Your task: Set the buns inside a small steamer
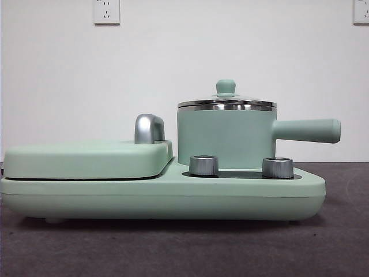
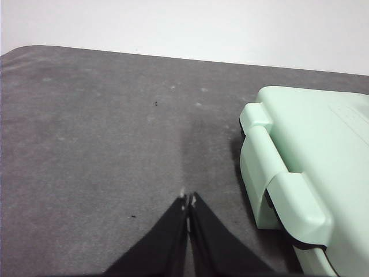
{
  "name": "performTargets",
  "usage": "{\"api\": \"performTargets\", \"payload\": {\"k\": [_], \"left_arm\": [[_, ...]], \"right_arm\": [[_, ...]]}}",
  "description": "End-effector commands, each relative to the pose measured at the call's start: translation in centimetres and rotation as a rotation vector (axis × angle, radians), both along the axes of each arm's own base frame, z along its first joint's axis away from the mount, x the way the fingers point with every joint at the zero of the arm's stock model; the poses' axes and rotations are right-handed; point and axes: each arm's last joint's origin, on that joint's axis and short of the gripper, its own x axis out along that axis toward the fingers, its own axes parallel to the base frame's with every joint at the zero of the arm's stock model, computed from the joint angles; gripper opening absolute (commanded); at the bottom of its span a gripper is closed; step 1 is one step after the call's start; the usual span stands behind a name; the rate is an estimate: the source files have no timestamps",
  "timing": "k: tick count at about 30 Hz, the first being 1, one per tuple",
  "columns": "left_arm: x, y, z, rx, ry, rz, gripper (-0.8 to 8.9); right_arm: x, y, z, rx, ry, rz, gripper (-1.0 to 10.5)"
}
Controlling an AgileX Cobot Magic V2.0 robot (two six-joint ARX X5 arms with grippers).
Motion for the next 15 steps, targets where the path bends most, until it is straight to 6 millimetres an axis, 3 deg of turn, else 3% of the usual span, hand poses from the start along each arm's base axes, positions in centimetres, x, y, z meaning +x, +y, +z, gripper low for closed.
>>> {"api": "performTargets", "payload": {"k": [1, 9, 12, 15], "left_arm": [[0.1, 0.0, -0.7, 0.014, 0.023, 0.003, 0.07], [0.1, 0.0, -0.7, 0.014, 0.023, 0.003, 0.07], [0.1, 0.0, -0.7, 0.014, 0.023, 0.003, 0.07], [0.1, 0.0, -0.7, 0.014, 0.023, 0.003, 0.07]], "right_arm": [[-0.1, 0.0, 0.3, 0.003, -0.022, 0.005, 0.2], [0.0, 0.0, 0.3, 0.003, -0.036, 0.000, 0.2], [0.5, -0.3, -0.1, -0.046, -0.089, -0.145, 0.2], [1.6, -0.3, -1.7, -0.046, -0.139, -0.286, 0.2]]}}
